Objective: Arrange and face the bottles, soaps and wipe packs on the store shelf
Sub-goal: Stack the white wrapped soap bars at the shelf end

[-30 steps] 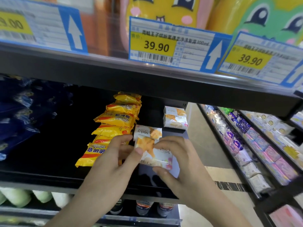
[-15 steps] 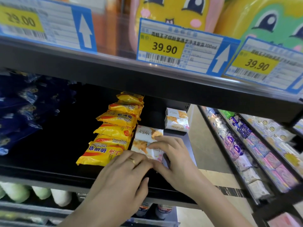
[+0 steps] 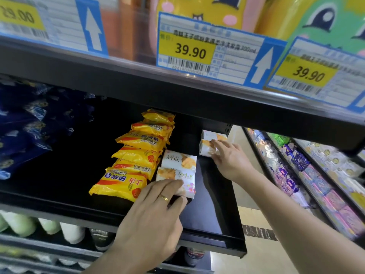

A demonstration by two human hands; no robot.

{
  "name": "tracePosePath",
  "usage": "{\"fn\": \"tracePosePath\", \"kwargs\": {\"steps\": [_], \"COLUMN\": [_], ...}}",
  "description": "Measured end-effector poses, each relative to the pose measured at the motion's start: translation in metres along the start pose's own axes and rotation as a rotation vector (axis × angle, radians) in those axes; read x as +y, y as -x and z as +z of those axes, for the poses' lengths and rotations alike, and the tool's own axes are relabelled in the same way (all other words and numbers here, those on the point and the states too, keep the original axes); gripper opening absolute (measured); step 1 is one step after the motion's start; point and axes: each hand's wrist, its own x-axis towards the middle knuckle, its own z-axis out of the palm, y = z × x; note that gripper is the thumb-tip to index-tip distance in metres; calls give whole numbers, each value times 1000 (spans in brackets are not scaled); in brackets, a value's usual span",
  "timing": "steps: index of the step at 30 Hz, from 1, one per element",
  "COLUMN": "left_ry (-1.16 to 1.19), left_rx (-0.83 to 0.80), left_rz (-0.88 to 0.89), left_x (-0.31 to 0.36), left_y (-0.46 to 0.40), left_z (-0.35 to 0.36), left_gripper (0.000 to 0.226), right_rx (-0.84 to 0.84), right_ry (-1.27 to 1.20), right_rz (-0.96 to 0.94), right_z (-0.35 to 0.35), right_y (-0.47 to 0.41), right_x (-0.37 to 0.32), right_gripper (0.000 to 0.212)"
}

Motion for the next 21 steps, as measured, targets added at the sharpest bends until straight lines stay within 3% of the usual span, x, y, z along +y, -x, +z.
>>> {"fn": "tracePosePath", "kwargs": {"steps": [7, 13, 21], "left_ry": [73, 161, 775], "left_rx": [12, 34, 97], "left_rz": [-62, -90, -395], "left_x": [0, 1, 7], "left_y": [1, 3, 3], "left_z": [1, -3, -32], "left_gripper": [27, 27, 49], "right_rx": [98, 300, 507], "right_ry": [-101, -386, -471], "right_rz": [-44, -20, -187], "right_z": [0, -10, -17], "right_y": [15, 64, 152], "right_x": [2, -13, -65], "right_gripper": [49, 52, 58]}}
